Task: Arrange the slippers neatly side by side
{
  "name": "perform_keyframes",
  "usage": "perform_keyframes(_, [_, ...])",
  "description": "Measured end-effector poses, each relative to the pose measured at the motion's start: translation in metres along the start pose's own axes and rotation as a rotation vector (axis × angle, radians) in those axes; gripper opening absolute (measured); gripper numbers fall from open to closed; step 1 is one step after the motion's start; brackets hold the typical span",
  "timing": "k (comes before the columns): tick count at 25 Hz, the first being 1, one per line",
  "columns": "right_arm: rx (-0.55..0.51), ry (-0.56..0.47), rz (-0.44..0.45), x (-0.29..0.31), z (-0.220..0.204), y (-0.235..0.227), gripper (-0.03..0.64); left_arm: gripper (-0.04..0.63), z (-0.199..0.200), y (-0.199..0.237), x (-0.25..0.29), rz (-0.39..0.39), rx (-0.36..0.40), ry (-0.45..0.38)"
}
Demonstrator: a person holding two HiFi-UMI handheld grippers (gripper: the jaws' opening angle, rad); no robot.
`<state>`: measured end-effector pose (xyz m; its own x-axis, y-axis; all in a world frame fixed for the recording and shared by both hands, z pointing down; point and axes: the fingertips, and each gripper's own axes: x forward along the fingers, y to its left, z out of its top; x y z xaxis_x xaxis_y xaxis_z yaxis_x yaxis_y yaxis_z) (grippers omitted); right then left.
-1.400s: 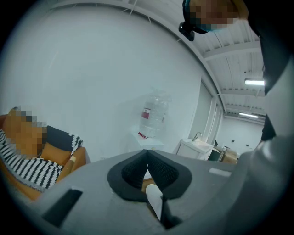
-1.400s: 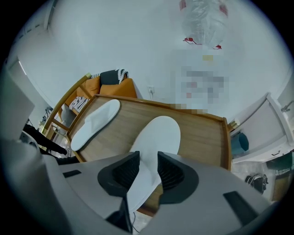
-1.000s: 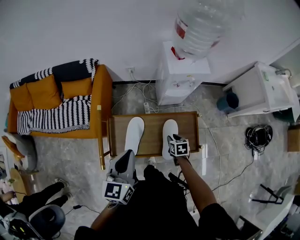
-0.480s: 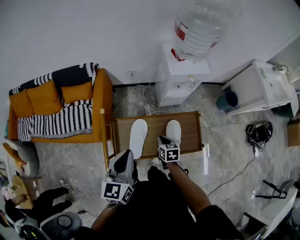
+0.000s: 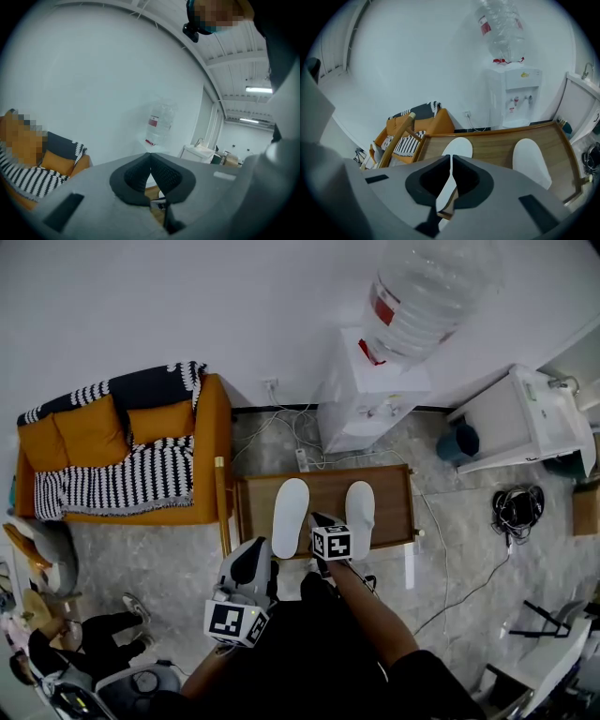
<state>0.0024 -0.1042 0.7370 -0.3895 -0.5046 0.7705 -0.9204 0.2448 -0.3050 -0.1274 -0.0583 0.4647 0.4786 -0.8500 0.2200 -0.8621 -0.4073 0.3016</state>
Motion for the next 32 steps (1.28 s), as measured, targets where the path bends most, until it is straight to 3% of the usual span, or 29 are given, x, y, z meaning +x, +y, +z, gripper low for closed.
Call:
perform_keyframes(8, [0.046, 0.113, 0.019, 0.036, -0.023, 0.013, 0.026, 0.012, -0.001, 0.027, -0.009, 0.003, -0.013, 0.009])
perform_keyframes(12, [0.072, 0.158, 0.008, 0.053, -0.03, 0.01, 0.083, 0.012, -0.003, 0.038, -0.013, 0.013, -0.021, 0.013])
perform_keyframes(18, [0.106, 0.202, -0.003, 0.073, -0.038, 0.005, 0.101, 0.012, -0.006, 0.053, -0.02, 0.029, -0.035, 0.016])
perform_keyframes(27, [0.133, 0.235, -0.011, 0.086, -0.052, 0.008, 0.096, 0.012, -0.017, 0.061, -0.024, 0.039, -0.059, 0.031])
perform_keyframes(32, [0.125, 0.232, -0.017, 0.087, -0.051, 0.005, 0.047, 0.012, -0.018, 0.061, -0.026, 0.048, -0.06, 0.035])
